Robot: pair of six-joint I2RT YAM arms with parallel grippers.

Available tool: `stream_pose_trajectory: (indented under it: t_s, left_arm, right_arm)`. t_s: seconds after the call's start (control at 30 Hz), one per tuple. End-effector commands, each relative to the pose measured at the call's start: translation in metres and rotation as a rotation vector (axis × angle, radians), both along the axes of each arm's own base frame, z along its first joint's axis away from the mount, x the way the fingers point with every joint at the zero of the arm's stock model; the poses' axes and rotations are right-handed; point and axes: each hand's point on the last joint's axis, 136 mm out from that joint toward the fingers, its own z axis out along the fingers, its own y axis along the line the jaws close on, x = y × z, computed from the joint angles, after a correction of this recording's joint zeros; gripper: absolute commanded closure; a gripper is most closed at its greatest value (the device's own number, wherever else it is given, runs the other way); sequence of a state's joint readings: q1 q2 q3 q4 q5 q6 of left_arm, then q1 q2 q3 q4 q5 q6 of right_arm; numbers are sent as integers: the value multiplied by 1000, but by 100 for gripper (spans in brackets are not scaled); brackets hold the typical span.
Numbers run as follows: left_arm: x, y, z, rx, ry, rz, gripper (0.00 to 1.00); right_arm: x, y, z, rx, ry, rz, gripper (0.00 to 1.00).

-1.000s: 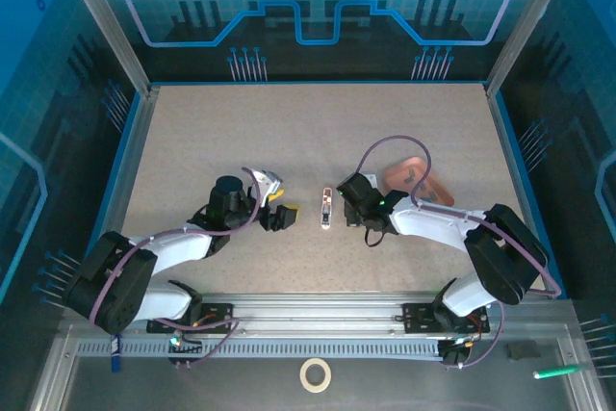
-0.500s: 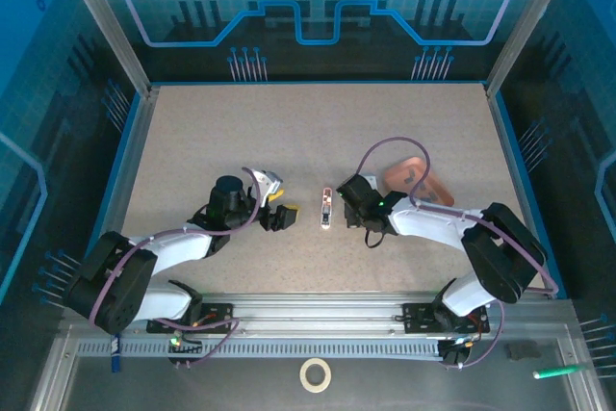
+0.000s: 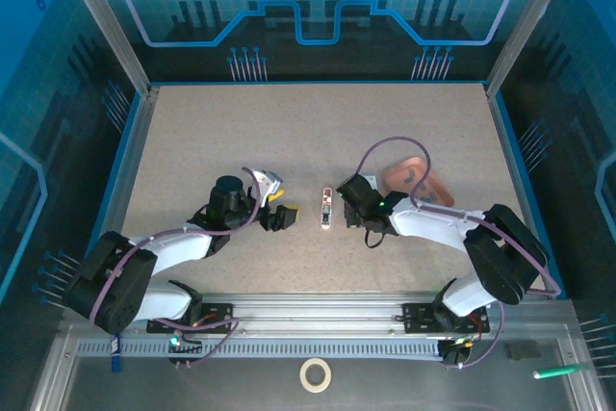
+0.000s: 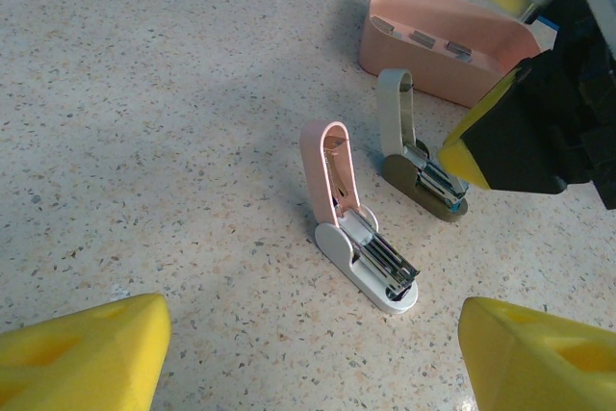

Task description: Load the staples into the stapler

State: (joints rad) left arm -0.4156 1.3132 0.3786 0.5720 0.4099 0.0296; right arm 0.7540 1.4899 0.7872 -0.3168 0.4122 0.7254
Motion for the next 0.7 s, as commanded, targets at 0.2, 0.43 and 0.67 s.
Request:
stream_pose_trajectory:
  t_s: [0.2,0.43,0.67]
  left_arm:
    - [-1,-7,15,-14,-46,-38,20]
    - [0,-7,15,-14,-45,-37,20]
    - [0,-7,16,-14,-47,-38,20]
  right_arm:
    - [4,8,9,19,-27,-2,85]
    - [3,10,2,19,-8,-5,85]
    - [3,9,-5,16,5,-9,85]
